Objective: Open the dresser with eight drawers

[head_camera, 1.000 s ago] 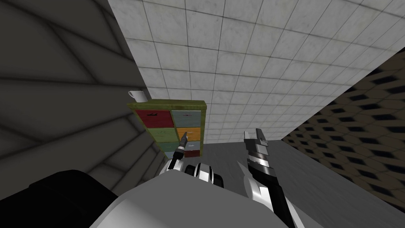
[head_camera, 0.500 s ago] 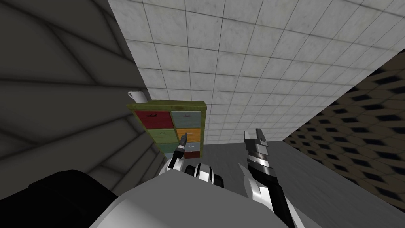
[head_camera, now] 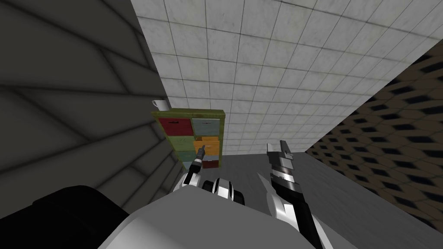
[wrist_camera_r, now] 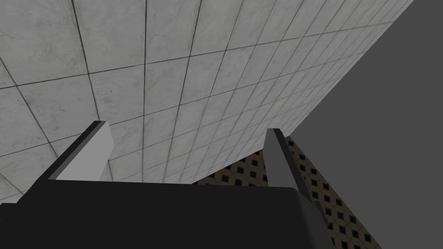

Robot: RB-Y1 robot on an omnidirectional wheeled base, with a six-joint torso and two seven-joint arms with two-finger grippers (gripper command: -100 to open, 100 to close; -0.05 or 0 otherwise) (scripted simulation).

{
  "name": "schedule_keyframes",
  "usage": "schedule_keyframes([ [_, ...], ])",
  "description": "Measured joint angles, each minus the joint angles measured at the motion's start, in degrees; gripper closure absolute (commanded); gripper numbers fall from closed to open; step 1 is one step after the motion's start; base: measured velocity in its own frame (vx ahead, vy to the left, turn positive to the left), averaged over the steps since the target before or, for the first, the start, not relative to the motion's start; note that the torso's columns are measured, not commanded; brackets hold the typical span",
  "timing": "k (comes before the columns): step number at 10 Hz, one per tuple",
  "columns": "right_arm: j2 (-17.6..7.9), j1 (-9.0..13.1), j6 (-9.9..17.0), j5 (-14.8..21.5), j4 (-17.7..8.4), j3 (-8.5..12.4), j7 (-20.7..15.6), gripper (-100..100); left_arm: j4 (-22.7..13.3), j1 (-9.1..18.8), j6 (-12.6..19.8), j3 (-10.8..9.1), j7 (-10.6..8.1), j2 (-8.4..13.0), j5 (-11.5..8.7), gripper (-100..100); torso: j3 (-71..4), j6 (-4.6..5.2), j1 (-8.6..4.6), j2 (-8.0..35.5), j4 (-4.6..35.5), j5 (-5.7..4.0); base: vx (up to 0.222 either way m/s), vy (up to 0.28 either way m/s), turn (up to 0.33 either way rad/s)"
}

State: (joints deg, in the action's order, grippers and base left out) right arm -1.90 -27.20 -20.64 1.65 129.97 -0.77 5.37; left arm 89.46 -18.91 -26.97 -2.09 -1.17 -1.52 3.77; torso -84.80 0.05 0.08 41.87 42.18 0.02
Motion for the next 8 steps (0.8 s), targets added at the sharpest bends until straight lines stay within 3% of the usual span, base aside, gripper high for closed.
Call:
schedule_keyframes([
  [3, 0.0, 0.0, 0.0, 0.0, 0.0, 0.0, 0.0, 0, 0.9, -0.6, 0.1, 0.56, -0.05, -0.1, 0.2, 100, 0.3, -0.04, -0.05, 0.4, -0.1, 0.09, -0.198, -0.056, 0.011],
  [4, 0.0, 0.0, 0.0, 0.0, 0.0, 0.0, 0.0, 0, 1.1, -0.9, 0.3, 0.69, -0.12, 0.0, 0.2, -100, 0.2, -0.03, -0.04, 0.3, -0.1, 0.08, -0.108, -0.032, -0.005],
  [8, 0.0, 0.0, 0.0, 0.0, 0.0, 0.0, 0.0, 0, 6.4, -1.1, 5.3, 0.91, -0.25, -0.1, 0.5, -100, 0.1, -0.04, -0.04, 0.2, 0.1, -0.02, 0.005, 0.008, -0.01],
])
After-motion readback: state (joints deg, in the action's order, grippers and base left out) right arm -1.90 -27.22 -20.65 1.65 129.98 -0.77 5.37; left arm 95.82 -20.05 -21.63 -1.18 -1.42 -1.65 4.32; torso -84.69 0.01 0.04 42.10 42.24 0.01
